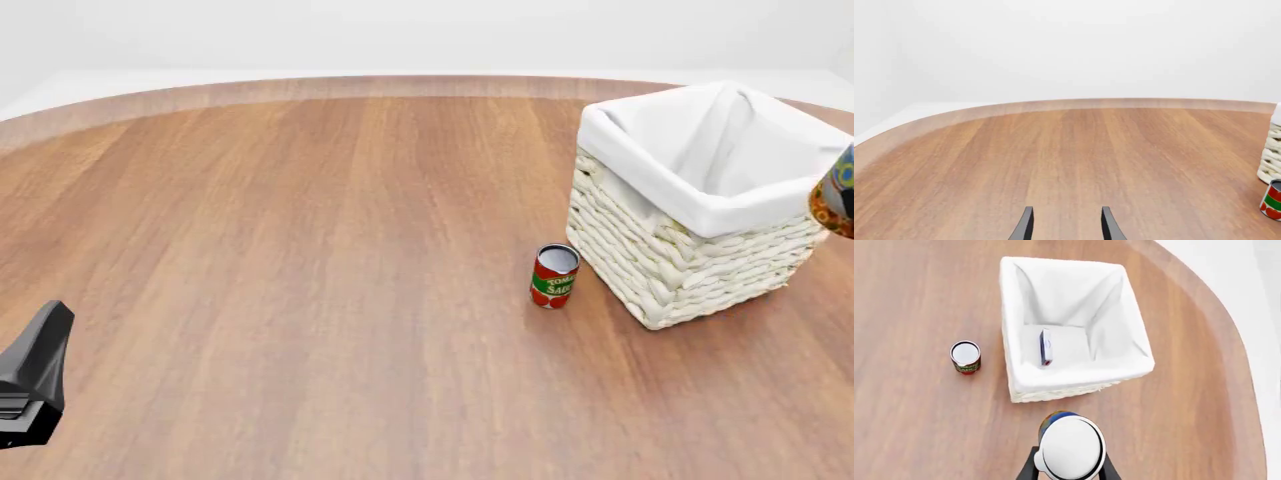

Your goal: Pick up the alphabet soup and the cream cheese box, and put them in the basket.

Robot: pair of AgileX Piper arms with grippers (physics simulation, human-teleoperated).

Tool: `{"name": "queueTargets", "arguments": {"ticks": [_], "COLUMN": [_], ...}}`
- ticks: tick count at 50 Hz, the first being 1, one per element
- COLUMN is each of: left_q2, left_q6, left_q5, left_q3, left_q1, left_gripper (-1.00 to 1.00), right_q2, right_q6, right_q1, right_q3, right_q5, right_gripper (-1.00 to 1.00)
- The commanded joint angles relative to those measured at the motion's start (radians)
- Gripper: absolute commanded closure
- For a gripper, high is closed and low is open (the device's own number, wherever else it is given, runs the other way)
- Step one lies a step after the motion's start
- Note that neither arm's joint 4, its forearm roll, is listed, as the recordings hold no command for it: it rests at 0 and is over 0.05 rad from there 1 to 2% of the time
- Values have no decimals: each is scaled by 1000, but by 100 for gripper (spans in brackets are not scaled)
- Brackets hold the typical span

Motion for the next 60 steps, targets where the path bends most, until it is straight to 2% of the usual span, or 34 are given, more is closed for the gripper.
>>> {"name": "queueTargets", "arguments": {"ticks": [1, 19, 33, 41, 52, 60], "left_q2": [0, 0, 0, 0, 0, 0], "left_q6": [0, 0, 0, 0, 0, 0], "left_q5": [0, 0, 0, 0, 0, 0], "left_q3": [0, 0, 0, 0, 0, 0], "left_q1": [0, 0, 0, 0, 0, 0], "left_gripper": [-100, -100, -100, -100, -100, -100], "right_q2": [40, 143, 280, 359, 474, 570], "right_q6": [38, 75, 132, 142, 153, 136], "right_q1": [17, 48, 81, 93, 103, 73], "right_q3": [-72, -170, -246, -236, -282, -310], "right_q5": [-13, -57, -127, -200, -259, -305], "right_gripper": [100, 100, 100, 100, 100, 100]}}
